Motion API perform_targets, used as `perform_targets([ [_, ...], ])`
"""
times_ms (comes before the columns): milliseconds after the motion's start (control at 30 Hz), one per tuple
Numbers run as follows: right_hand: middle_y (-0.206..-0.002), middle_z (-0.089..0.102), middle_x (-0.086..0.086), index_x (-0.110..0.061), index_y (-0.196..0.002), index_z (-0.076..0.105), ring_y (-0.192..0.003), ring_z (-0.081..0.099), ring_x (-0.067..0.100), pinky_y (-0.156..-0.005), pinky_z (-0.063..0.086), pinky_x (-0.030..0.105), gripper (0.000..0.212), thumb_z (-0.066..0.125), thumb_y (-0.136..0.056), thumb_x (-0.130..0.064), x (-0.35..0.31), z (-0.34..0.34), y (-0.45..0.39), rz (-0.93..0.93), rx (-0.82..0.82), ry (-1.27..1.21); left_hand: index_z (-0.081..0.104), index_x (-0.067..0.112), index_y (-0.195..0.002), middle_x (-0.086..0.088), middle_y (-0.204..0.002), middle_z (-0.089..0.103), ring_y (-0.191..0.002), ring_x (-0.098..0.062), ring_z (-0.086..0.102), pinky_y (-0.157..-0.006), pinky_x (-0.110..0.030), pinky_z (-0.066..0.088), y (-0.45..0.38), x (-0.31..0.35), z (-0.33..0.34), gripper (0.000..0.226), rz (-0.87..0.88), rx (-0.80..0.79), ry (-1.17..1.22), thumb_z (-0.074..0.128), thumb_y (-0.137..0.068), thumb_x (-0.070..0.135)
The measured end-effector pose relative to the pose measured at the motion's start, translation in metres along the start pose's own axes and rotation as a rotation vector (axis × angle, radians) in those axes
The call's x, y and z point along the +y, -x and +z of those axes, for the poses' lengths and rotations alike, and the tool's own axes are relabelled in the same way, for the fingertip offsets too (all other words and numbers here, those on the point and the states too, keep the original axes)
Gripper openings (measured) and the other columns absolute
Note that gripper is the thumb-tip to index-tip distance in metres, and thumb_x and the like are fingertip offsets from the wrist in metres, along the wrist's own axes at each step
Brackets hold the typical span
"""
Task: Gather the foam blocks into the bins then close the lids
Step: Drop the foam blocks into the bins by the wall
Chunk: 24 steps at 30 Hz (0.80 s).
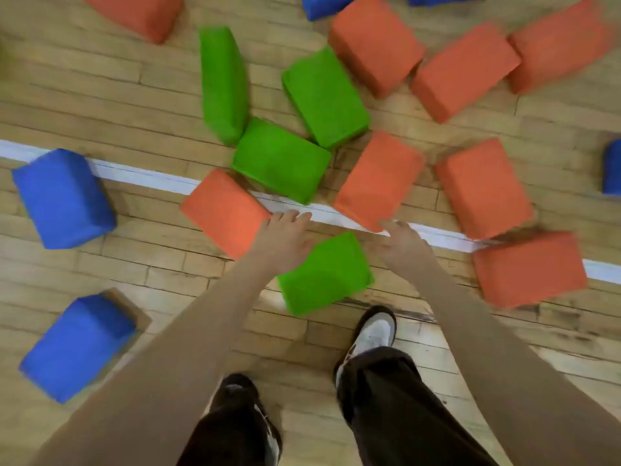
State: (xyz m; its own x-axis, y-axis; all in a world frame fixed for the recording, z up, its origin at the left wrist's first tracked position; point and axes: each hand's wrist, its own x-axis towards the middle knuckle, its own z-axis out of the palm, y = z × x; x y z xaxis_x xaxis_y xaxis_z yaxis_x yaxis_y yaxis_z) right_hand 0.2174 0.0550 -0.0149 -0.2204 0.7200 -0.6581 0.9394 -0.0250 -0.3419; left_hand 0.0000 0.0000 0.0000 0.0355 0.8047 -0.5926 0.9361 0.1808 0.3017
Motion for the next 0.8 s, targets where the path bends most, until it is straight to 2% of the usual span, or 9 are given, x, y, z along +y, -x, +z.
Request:
perform_targets([
  [67, -0.138, 0.043, 0.006, -0.029, -0.138, 0.042, -0.121, 0.045, 0.032, -0.099, 0.037, 0.050, 0.058, 0.041, -0.087, -0.057, 0.017, 0.040, -0.020, -0.005, -0.013, 0.154, 0.028, 0.020, -0.145, -0.005, -0.147, 0.033, -0.132, -0.028, 0.031, -0.105, -0.042, 0.026, -0.021, -0.009, 0.041, 0.057, 0.026, 0.029, -0.037, 0.047, -0.093, 0.037],
  [133, -0.147, 0.031, 0.007, -0.035, -0.146, 0.025, -0.130, 0.037, 0.033, -0.105, 0.027, 0.050, 0.072, 0.054, -0.084, -0.058, 0.041, 0.084, -0.036, 0.013, -0.118, 0.249, 0.027, 0.021, -0.145, -0.003, -0.150, 0.029, -0.133, -0.027, 0.029, -0.105, -0.041, 0.026, -0.041, -0.020, 0.085, 0.059, 0.066, 0.026, -0.089, 0.048, -0.093, 0.039],
  [233, -0.157, 0.005, 0.008, -0.041, -0.148, -0.002, -0.138, 0.022, 0.039, -0.110, 0.015, 0.055, 0.110, 0.073, -0.069, -0.056, 0.073, 0.142, -0.054, -0.022, -0.226, 0.339, 0.026, 0.023, -0.145, -0.005, -0.154, 0.019, -0.136, -0.027, 0.024, -0.107, -0.042, 0.022, -0.065, -0.031, 0.146, 0.060, 0.136, 0.021, -0.151, 0.046, -0.093, 0.042],
  [333, -0.157, -0.009, 0.011, -0.038, -0.146, -0.018, -0.138, 0.019, 0.042, -0.111, 0.015, 0.055, 0.129, 0.082, -0.064, -0.046, 0.088, 0.179, -0.061, -0.070, -0.212, 0.330, 0.019, 0.025, -0.148, -0.006, -0.153, 0.018, -0.137, -0.028, 0.021, -0.109, -0.042, 0.021, -0.073, -0.037, 0.188, 0.068, 0.175, 0.006, -0.203, 0.043, -0.091, 0.053],
  [400, -0.156, -0.009, 0.014, -0.036, -0.145, -0.022, -0.136, 0.024, 0.041, -0.111, 0.018, 0.052, 0.129, 0.081, -0.067, -0.043, 0.092, 0.194, -0.061, -0.105, -0.136, 0.282, 0.012, 0.023, -0.149, -0.006, -0.154, 0.013, -0.139, -0.029, 0.017, -0.110, -0.043, 0.020, -0.073, -0.039, 0.204, 0.077, 0.193, 0.016, -0.205, 0.041, -0.089, 0.060],
  [533, -0.155, 0.001, 0.011, -0.041, -0.148, -0.006, -0.131, 0.035, 0.035, -0.108, 0.018, 0.045, 0.109, 0.073, -0.072, -0.048, 0.098, 0.194, -0.058, -0.190, 0.019, 0.262, 0.006, 0.019, -0.151, -0.008, -0.157, 0.006, -0.142, -0.029, 0.011, -0.114, -0.042, 0.014, -0.070, -0.043, 0.205, 0.089, 0.191, 0.026, -0.229, 0.032, -0.084, 0.073],
  [633, -0.155, 0.013, 0.003, -0.039, -0.143, 0.033, -0.134, 0.032, 0.025, -0.106, 0.018, 0.045, 0.085, 0.076, -0.070, -0.047, 0.088, 0.182, -0.053, -0.274, 0.191, 0.090, 0.010, 0.019, -0.150, -0.007, -0.158, 0.003, -0.142, -0.030, 0.014, -0.114, -0.043, 0.014, -0.068, -0.043, 0.191, 0.090, 0.176, 0.022, -0.190, 0.028, -0.082, 0.075],
  [700, -0.150, 0.028, -0.001, -0.036, -0.134, 0.050, -0.132, 0.035, 0.019, -0.101, 0.021, 0.042, 0.069, 0.076, -0.071, -0.047, 0.071, 0.174, -0.052, -0.287, 0.346, -0.024, 0.011, 0.019, -0.150, -0.005, -0.158, 0.009, -0.140, -0.028, 0.022, -0.111, -0.042, 0.020, -0.060, -0.041, 0.179, 0.091, 0.212, 0.062, -0.198, 0.032, -0.082, 0.075],
  [800, -0.146, 0.036, -0.002, -0.032, -0.134, 0.049, -0.129, 0.039, 0.016, -0.097, 0.020, 0.035, 0.065, 0.071, -0.076, -0.050, 0.043, 0.167, -0.062, -0.256, 0.481, -0.082, 0.019, 0.016, -0.149, -0.010, -0.151, 0.029, -0.127, -0.031, 0.043, -0.099, -0.042, 0.037, -0.046, -0.046, 0.170, 0.100, 0.242, 0.206, -0.209, 0.050, -0.074, 0.074],
])
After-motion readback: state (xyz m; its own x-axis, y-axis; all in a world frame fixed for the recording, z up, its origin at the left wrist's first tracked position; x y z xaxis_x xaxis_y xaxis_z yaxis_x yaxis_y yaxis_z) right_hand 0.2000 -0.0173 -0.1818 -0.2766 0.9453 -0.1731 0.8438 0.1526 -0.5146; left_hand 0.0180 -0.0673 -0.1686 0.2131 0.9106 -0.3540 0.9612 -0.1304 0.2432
